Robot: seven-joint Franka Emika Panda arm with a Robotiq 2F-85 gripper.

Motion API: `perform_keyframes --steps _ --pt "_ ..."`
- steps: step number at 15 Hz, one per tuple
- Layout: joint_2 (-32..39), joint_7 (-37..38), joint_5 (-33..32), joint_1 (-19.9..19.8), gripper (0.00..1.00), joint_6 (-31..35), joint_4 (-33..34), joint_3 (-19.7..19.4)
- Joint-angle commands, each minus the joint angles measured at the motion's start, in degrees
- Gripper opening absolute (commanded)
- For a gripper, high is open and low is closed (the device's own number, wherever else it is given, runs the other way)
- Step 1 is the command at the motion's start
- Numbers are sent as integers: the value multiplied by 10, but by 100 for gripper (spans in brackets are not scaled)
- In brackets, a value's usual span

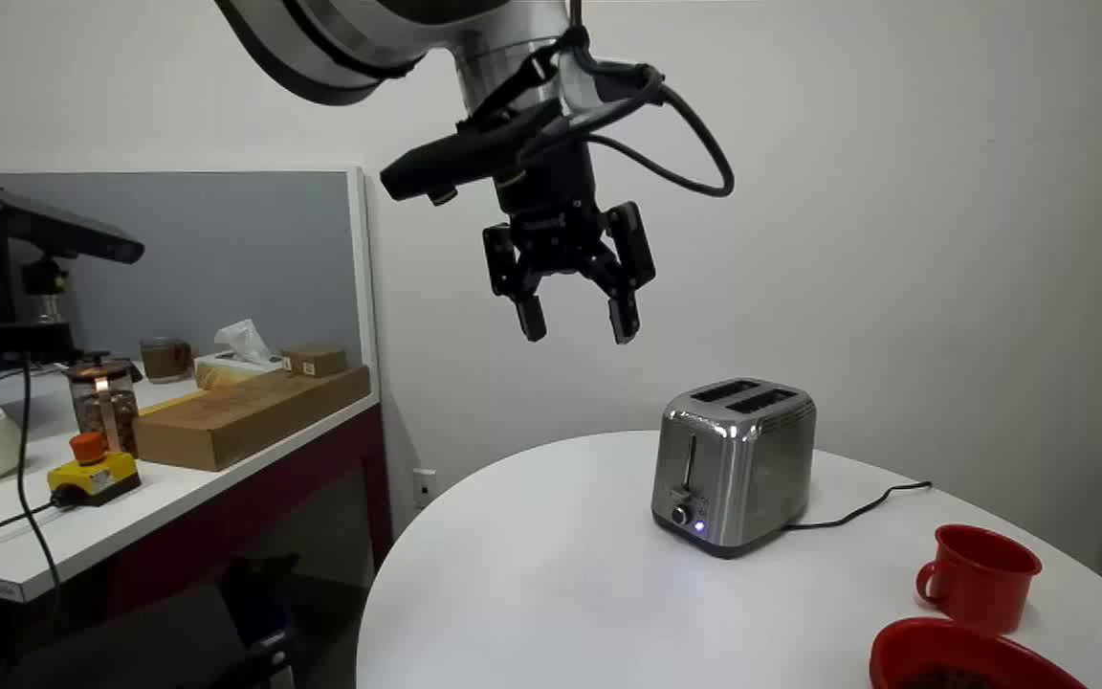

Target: Push the toaster lever up

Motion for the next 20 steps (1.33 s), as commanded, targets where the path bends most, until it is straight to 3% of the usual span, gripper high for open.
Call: perform_keyframes --steps 1,4,7,9,16,20 --pt "0 1 -1 2 100 -2 1 -2" --pt "0 1 -1 2 100 -2 1 -2" --pt "36 27 -7 -9 100 -23 39 7" --pt "73 37 -17 -17 100 -3 58 8" --pt "287 45 -102 -36 100 29 160 -2" --pt "402 93 -170 -20 100 97 212 -25"
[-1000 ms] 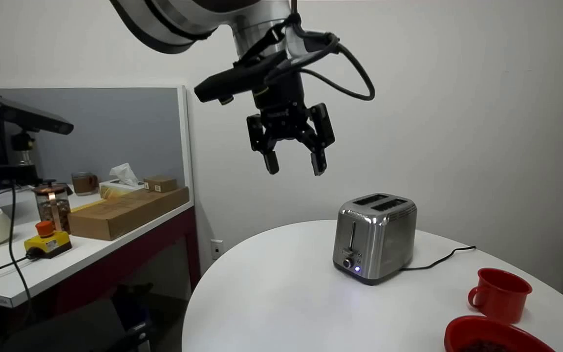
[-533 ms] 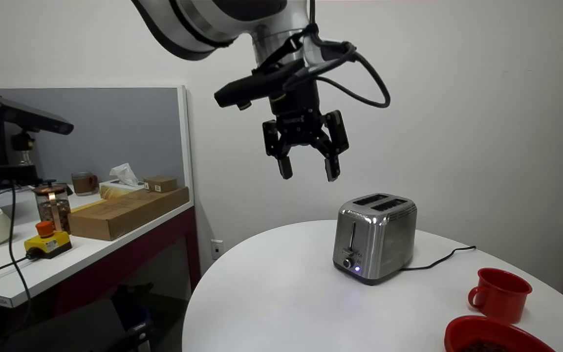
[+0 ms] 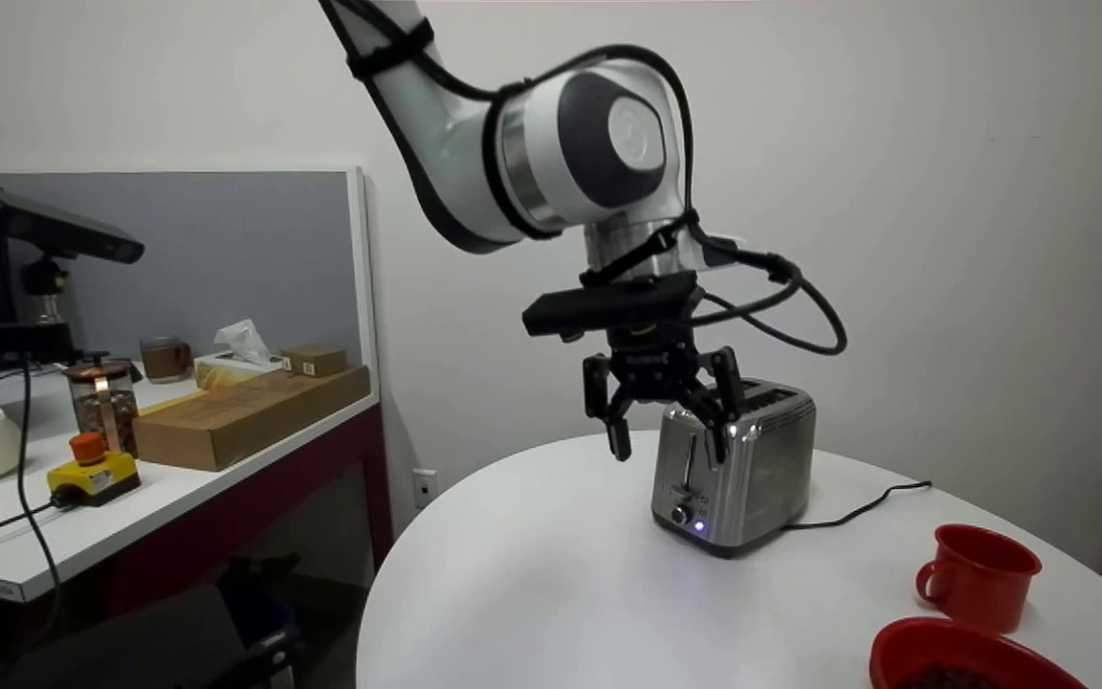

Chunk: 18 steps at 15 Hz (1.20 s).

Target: Push the toaster lever up

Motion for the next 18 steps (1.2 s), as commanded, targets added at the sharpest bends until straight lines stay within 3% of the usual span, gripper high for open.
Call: perform_keyframes --steps 1,3,8,12,18 --pt "113 59 -64 22 100 70 65 -30" --pt "162 85 -77 39 100 107 90 -54" --pt "268 121 -39 82 100 204 142 -108" --pt "330 106 12 101 100 258 169 -125" --pt "376 75 75 106 100 318 189 -115"
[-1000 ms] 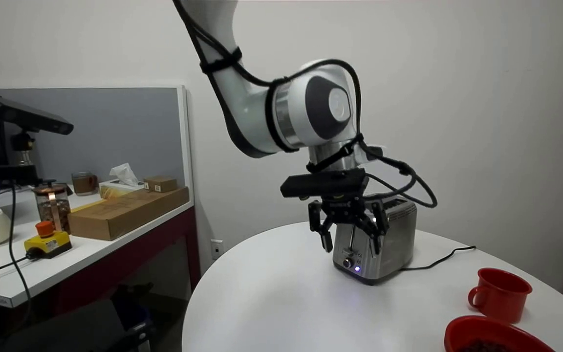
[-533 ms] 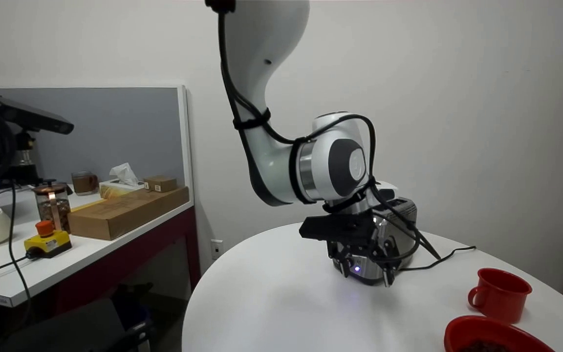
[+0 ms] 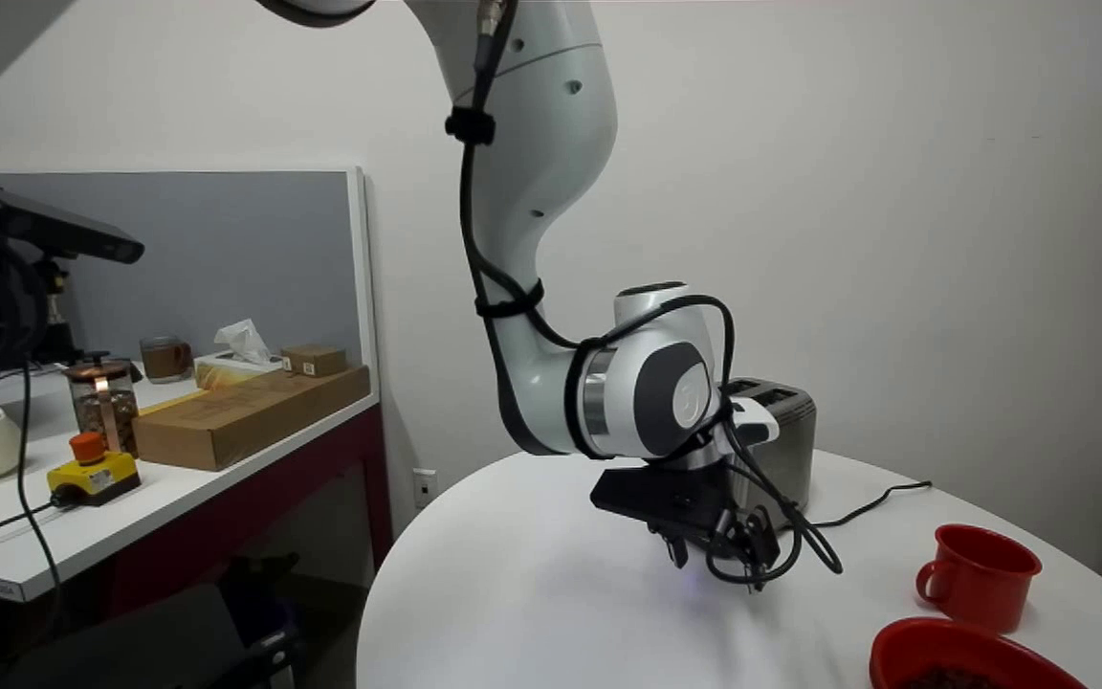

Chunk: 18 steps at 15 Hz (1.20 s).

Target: Push the toaster lever up

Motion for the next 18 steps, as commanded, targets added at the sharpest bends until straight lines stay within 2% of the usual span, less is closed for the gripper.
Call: perform_keyframes --steps 1,9,18 --pt "28 -30 39 10 100 51 18 -3" --pt "66 -77 93 48 100 173 16 -33" --pt "100 -118 166 53 100 268 16 -20"
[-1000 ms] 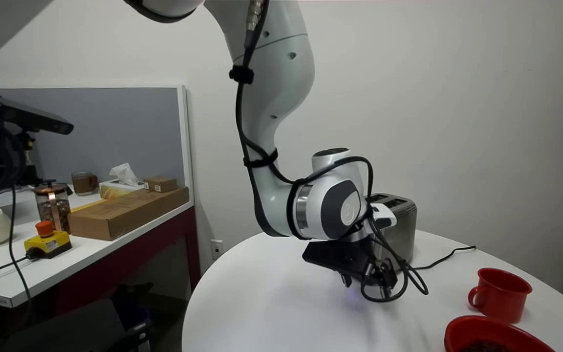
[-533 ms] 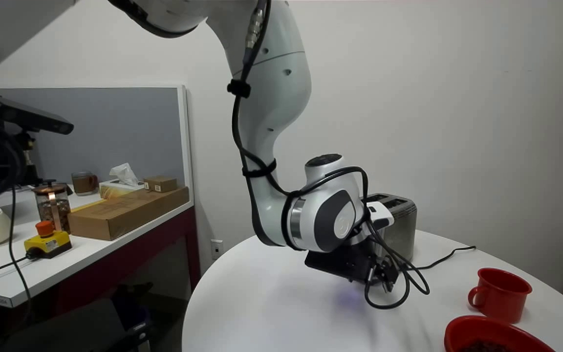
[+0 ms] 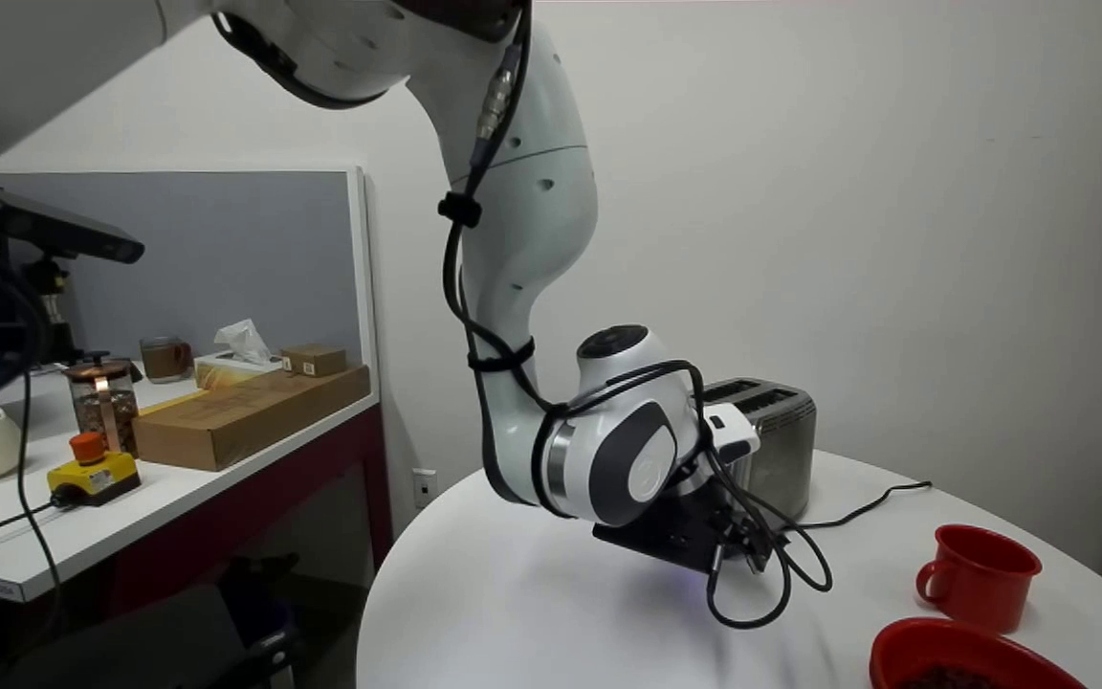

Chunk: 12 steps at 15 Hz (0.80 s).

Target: Push the toaster lever up

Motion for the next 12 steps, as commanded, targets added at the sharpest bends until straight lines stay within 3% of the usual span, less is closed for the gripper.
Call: perform_keyframes --steps 1,12 --pt "18 -27 39 8 100 42 7 -1" --pt "36 -43 80 5 100 100 15 16"
